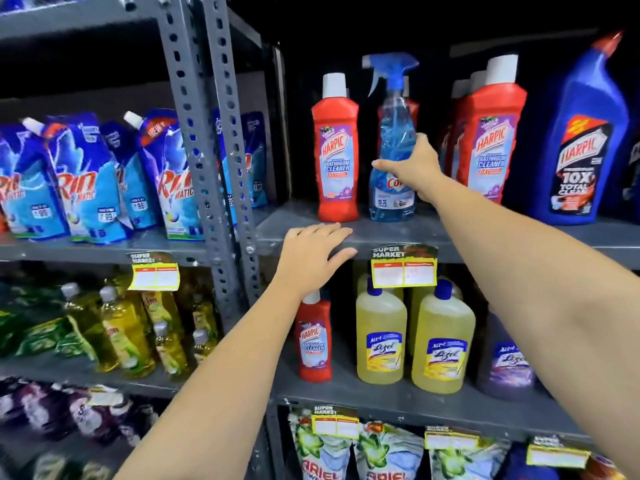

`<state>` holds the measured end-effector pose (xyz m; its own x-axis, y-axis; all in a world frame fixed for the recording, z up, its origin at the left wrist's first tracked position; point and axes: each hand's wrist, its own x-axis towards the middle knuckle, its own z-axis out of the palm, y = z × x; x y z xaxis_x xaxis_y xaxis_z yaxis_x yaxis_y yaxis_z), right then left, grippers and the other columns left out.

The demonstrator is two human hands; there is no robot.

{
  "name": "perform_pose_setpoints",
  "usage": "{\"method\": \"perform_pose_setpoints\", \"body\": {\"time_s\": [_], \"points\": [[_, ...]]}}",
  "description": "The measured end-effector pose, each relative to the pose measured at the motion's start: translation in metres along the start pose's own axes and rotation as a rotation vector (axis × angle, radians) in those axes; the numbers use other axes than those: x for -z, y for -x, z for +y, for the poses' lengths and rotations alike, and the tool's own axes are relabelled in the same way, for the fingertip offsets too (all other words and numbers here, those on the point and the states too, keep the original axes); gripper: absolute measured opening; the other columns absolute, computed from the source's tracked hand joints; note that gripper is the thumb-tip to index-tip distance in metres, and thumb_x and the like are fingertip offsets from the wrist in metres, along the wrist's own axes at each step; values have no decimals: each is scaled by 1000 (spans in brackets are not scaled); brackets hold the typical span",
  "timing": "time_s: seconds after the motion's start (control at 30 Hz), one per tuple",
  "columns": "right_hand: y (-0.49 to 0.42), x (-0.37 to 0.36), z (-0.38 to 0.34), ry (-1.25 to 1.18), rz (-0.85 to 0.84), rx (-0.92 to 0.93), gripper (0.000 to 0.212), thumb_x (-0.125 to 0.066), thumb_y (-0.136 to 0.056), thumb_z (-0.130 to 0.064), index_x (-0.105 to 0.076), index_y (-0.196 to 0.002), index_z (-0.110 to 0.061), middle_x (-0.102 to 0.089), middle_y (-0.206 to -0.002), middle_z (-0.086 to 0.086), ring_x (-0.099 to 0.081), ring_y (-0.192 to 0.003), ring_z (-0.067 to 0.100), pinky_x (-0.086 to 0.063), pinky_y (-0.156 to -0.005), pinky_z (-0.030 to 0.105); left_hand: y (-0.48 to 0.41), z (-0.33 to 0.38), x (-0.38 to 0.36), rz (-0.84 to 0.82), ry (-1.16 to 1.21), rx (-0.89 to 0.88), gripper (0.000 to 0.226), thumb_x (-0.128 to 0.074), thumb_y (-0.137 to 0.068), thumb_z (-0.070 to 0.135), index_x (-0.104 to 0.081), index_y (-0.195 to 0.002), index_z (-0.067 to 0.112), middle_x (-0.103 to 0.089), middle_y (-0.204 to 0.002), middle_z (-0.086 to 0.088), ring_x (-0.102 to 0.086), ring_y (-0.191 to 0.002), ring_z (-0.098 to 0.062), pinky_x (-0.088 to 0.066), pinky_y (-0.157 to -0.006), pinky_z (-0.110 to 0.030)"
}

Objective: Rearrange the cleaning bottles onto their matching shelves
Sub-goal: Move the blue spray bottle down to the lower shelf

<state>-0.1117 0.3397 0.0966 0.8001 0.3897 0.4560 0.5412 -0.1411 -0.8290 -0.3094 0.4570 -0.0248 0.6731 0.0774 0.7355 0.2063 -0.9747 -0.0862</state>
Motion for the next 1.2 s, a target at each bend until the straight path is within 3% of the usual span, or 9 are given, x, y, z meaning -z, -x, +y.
{"method": "perform_pose_setpoints", "body": {"time_s": [0.1, 0.27, 0.4, 0.6, 0.73, 0.87, 1.0, 1.1, 1.2], "points": [[-2, -3, 5, -23, 64, 26, 77, -90, -62, -39, -48, -124, -16, -65, -118, 1, -64, -102, 19, -56, -84, 34, 1, -1, -3, -2, -16, 3, 50, -37, -91, 59, -60, -123, 29, -63, -126, 2, -57, -115, -18, -36, -88, -38], [17, -1, 4, 74, 142, 115, 86, -85, -67, -46, -43, -134, -12, -60, -131, 4, -60, -116, 24, -49, -99, 39, 0, -1, -4, 5, -36, -5, 48, -39, -91, 59, -59, -123, 30, -63, -127, 4, -57, -114, -18, -37, -88, -38], [48, 12, -3, -51, 165, 272, 75, -83, -74, -31, -44, -133, -5, -63, -117, 1, -59, -70, -8, -44, -65, 1, 2, 1, -6, 30, -25, -9, 47, -41, -92, 56, -60, -123, 26, -63, -126, 3, -58, -111, -19, -34, -89, -39], [107, 43, -32, -230, 100, 393, 62, -83, -68, -37, -53, -117, -13, -66, -110, -6, -65, -100, 5, -52, -90, 23, 36, 12, -2, 33, -9, 51, 61, -35, -96, 52, -35, -144, 14, -19, -157, -12, -16, -144, -26, -7, -114, -55], [167, 52, -11, -307, -83, 423, 60, -83, -69, -30, -52, -118, -12, -67, -111, -2, -67, -102, 8, -53, -90, 28, 114, 28, -14, 69, 128, 123, 54, -38, -97, 41, -38, -142, 10, -20, -155, -17, -14, -144, -27, -10, -116, -51], [225, 35, 45, -313, -214, 272, 66, -86, -59, -23, -53, -116, -21, -67, -108, -10, -65, -96, -1, -50, -86, 17, 194, 38, -64, -318, 188, 113, 55, -28, -99, 47, -37, -143, 15, -22, -156, -12, -19, -143, -26, -21, -113, -52], [263, -3, 121, -205, -273, 75, 75, -92, -60, -21, -53, -123, -25, -66, -114, -13, -63, -104, -5, -50, -90, 16, 228, 36, -109, -682, 245, 138, 93, 7, -82, 74, -22, -150, 17, -13, -159, -5, -14, -144, -24, -17, -116, -39], [274, -28, 172, -130, -241, -33, 68, -90, -64, -23, -49, -116, -38, -62, -112, -19, -58, -102, -13, -47, -82, 7, 238, 31, -134, -838, 214, 169, 110, 21, -66, 80, -11, -152, 18, -3, -160, -4, -5, -146, -23, -11, -116, -36], [272, -45, 209, -120, -158, -143, 63, -89, -66, -20, -47, -109, -39, -59, -106, -22, -62, -99, -4, -49, -76, 8, 247, 25, -151, -902, 200, 204, 111, 21, -64, 80, -11, -151, 20, -1, -161, -2, -2, -146, -23, -8, -116, -40]]}}
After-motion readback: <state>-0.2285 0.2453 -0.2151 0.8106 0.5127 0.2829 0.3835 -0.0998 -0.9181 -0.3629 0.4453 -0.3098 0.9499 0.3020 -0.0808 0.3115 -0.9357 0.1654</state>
